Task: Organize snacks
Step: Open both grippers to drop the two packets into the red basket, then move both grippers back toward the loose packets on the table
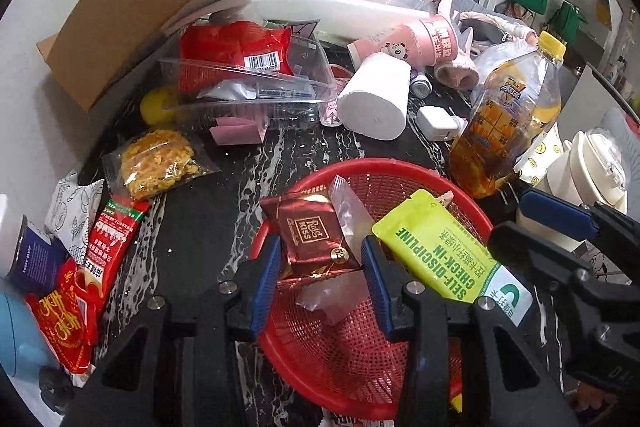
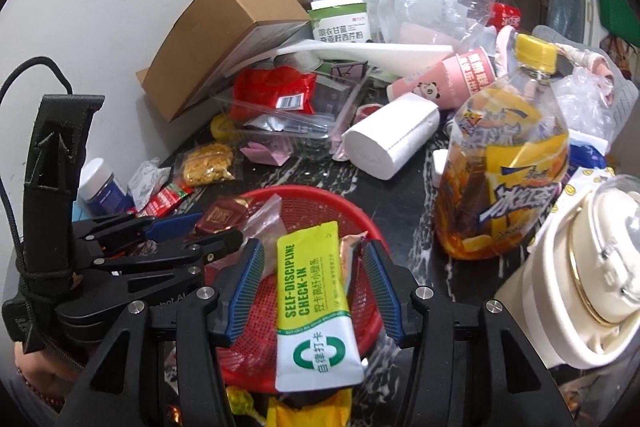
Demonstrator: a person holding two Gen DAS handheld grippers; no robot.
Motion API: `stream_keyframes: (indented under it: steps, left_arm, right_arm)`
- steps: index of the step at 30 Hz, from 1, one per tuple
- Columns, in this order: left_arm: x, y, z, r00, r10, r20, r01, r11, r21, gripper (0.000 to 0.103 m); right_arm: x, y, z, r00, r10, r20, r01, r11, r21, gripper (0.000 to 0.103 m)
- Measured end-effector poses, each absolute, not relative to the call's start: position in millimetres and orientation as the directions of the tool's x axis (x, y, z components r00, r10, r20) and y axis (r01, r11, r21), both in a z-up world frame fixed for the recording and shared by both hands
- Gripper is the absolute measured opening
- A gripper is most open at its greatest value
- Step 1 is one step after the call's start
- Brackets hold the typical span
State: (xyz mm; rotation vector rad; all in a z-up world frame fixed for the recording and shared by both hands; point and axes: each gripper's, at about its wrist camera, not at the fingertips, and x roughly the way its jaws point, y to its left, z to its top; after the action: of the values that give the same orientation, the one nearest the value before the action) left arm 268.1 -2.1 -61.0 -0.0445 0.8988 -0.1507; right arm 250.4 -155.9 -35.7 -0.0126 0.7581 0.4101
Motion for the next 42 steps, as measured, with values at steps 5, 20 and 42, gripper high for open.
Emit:
stream_keyframes:
  steps: [5, 20, 42]
  left_arm:
    - [260.7, -5.9, -50.3, 0.627, -0.137, -0.767, 0.113, 0.99, -0.084, 0.042]
    - [214.9, -16.0, 18.5, 0.724, -0.108, -0.682, 0.132, 0.991, -0.016, 0.042]
    - [112.5, -22.8, 60.3, 0.787, -0.138, -0.602, 0.17, 0.985, -0.003, 0.042]
  right_arm:
    - [241.7, -160.3, -24.7, 0.665, 0.341, -0.664, -0.354, 0.927, 0.121, 0.053]
    - [191.2, -173.2, 32.5, 0.741, 0.325, -0.587, -0.343, 0.935, 0.084, 0.053]
    - [81.0, -177.6, 72.5, 0.812, 0.298, -0.501, -0.324, 0.945, 0.035, 0.069]
